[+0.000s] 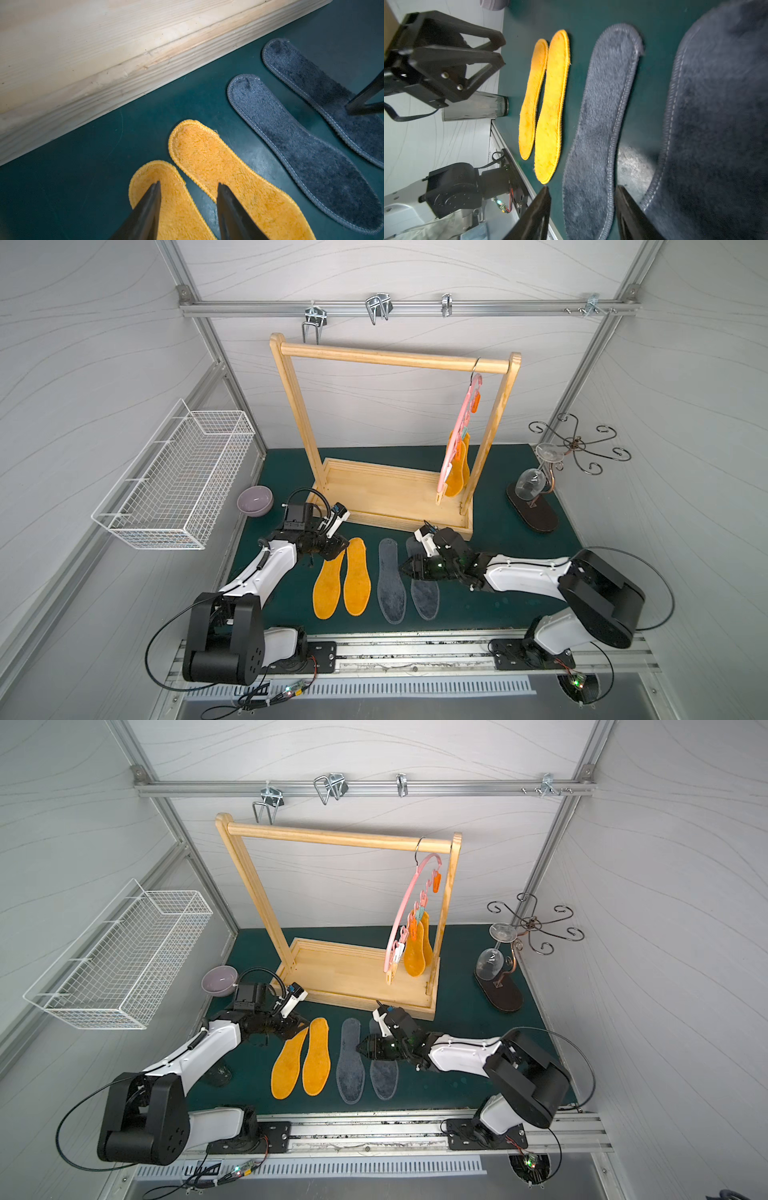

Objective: Take the shoe insoles off the hanger
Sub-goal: Place the insole at the center of the board.

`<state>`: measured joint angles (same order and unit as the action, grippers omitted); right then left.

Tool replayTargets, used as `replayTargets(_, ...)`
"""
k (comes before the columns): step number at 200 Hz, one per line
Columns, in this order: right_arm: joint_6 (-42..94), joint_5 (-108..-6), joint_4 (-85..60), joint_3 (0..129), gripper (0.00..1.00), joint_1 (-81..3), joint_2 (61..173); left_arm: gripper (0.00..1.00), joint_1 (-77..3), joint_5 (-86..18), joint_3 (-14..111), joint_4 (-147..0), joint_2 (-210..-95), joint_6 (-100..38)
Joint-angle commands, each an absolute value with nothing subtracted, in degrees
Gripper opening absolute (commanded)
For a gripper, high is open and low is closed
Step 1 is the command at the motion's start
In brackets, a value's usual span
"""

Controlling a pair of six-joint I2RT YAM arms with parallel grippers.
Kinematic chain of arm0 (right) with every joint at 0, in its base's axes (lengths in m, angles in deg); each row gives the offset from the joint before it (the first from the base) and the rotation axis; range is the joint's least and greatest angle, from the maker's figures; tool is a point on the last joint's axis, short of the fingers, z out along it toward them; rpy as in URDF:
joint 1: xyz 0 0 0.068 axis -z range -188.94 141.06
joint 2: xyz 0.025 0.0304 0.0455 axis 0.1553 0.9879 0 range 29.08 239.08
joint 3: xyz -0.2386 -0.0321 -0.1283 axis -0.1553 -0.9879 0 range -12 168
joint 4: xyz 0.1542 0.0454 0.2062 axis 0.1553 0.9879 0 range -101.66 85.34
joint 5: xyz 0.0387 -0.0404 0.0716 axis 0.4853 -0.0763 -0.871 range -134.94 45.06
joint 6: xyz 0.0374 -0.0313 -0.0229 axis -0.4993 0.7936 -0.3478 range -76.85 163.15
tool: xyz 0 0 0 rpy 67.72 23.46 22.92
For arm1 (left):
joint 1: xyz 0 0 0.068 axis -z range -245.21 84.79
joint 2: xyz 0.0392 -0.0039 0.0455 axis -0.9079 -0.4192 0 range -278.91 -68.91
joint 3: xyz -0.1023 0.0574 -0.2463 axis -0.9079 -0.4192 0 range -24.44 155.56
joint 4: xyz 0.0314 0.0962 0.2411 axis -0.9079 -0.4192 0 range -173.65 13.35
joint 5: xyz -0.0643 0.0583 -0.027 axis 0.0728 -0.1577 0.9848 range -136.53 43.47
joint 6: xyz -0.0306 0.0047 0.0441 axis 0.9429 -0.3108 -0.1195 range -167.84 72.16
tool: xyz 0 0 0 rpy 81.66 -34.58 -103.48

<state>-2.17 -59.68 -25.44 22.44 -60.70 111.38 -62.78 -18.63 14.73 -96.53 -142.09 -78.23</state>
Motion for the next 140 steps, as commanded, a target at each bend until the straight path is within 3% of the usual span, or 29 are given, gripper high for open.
replayTargets(1, 5.26, -52.29, -15.9, 22.91, 0.55, -60.02, 105.78, 0.49, -62.93, -17.24, 15.04, -94.83, -141.27, -78.95)
replayTargets(37, 11.44, -43.88, -8.81, 22.34, 0.64, -60.01, 96.47, 0.5, -62.93, -17.43, 14.84, -94.69, -141.0, -78.63)
replayTargets(63, 12.87, -36.49, -3.33, 21.9, 0.8, -59.92, 91.81, 0.5, -62.93, -17.13, 16.94, -96.05, -139.37, -76.64)
replayTargets(97, 15.79, -32.15, -2.03, 20.07, 0.84, -57.01, 85.6, 0.51, -62.85, -15.6, 20.02, -98.86, -138.68, -76.91)
replayTargets(118, 11.8, -27.54, 1.84, 20.52, 0.98, -53.88, 81.94, 0.52, -62.84, -15.51, 23.34, -102.33, -138.68, -76.36)
replayTargets(140, 8.88, -26.63, 6.15, 21.69, 0.99, -49.68, 78.59, 0.52, -62.39, -13.36, 31.04, -111.25, -137.94, -73.53)
